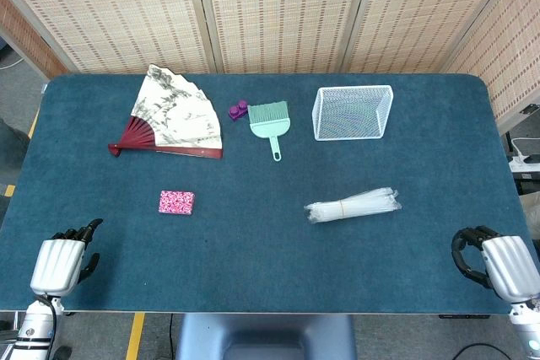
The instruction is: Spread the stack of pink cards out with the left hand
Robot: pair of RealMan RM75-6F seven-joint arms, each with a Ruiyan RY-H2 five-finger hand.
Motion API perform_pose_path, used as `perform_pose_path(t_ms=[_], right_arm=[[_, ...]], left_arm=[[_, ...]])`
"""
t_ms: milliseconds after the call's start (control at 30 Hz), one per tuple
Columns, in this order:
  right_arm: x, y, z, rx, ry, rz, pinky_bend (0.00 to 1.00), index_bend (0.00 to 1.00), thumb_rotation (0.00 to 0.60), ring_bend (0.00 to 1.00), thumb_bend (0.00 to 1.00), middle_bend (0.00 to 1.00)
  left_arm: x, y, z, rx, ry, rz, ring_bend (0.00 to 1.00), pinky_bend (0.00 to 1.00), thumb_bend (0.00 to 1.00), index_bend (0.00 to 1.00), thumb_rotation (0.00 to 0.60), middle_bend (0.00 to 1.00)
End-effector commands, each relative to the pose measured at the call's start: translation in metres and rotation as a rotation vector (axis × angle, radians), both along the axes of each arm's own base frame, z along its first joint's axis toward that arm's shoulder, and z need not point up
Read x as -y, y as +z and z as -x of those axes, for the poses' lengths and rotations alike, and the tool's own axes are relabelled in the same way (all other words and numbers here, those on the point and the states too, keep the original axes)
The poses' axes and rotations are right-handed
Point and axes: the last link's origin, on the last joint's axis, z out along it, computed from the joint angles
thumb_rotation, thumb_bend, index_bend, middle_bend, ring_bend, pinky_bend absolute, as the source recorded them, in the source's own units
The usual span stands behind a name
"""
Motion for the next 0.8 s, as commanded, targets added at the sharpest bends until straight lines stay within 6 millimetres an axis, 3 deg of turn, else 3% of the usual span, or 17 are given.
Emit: perform_pose_path(t_ms=[33,367,467,633,700,800], right_arm=[[0.000,0.000,0.000,-0.001,0.001,-0.002,0.80,0.64,0.600,0.52,0.46,0.58],[-0.001,-0.001,0.000,0.000,0.004,0.001,0.80,0.64,0.600,0.52,0.46,0.58],[0.001,-0.001,0.001,-0.004,-0.006,0.005,0.80,0.64,0.600,0.52,0.46,0.58],[-0.001,0.000,0.000,-0.002,-0.004,0.005,0.80,0.64,0.600,0.52,0.46,0.58],[-0.003,0.001,0.000,0.003,0.001,0.011,0.80,0.64,0.600,0.52,0.46,0.58],[-0.004,0.002,0.000,0.010,0.005,0.023,0.80,0.64,0.600,0.52,0.46,0.58]], left_arm=[[0.000,0.000,0.000,0.001,0.000,-0.001,0.47,0.59,0.33,0.22,0.600,0.46],[0.000,0.000,0.000,-0.001,-0.003,-0.003,0.49,0.59,0.33,0.22,0.600,0.47],[-0.002,-0.001,0.000,0.006,-0.001,0.001,0.61,0.62,0.33,0.20,0.600,0.58],[-0.003,-0.006,-0.001,0.005,-0.015,0.002,0.91,0.88,0.33,0.16,0.600,0.84],[-0.003,-0.009,-0.005,-0.001,-0.023,-0.004,0.98,0.97,0.33,0.14,0.600,0.94],[-0.006,-0.017,-0.016,0.023,-0.027,-0.003,1.00,1.00,0.34,0.14,0.600,1.00]])
